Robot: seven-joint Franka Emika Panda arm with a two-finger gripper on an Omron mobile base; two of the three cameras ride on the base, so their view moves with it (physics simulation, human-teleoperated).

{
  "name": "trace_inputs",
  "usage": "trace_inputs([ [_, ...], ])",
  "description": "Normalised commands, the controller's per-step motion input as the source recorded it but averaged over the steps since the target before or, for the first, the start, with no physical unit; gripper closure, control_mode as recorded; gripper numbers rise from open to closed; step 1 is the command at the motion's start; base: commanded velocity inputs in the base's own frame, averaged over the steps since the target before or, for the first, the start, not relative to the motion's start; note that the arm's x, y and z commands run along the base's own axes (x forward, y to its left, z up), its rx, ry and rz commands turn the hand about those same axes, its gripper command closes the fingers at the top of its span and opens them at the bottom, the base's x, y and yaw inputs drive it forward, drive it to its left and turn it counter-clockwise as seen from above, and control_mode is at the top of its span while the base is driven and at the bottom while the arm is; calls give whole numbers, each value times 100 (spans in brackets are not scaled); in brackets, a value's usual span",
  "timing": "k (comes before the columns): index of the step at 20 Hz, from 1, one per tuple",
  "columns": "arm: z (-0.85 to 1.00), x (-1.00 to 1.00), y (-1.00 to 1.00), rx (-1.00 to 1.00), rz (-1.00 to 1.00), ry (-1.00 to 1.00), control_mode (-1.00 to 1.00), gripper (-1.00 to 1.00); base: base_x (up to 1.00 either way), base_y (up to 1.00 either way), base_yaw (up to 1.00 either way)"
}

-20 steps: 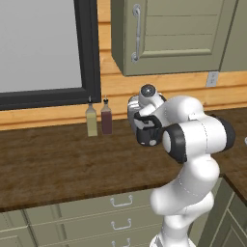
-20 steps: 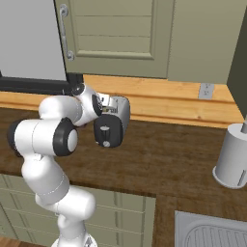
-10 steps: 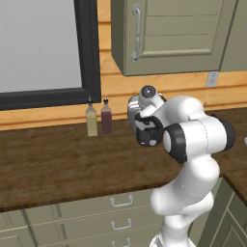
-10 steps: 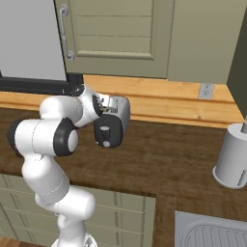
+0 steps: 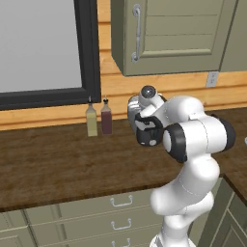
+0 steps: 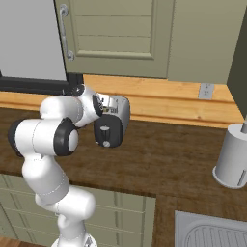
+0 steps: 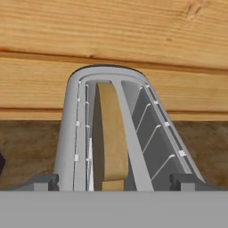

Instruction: Start the toaster. Once the lever pops up, take the bread to the plate on the dining counter.

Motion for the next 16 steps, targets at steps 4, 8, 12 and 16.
trace_inputs([
  [4, 0, 2, 0, 0, 0, 0, -100, -100, 0, 0, 0],
  [8, 0, 2, 0, 0, 0, 0, -100, -100, 0, 0, 0],
  [12, 0, 1, 0, 0, 0, 0, -100, -100, 0, 0, 0],
  [16, 0, 0, 0, 0, 0, 0, -100, -100, 0, 0, 0],
])
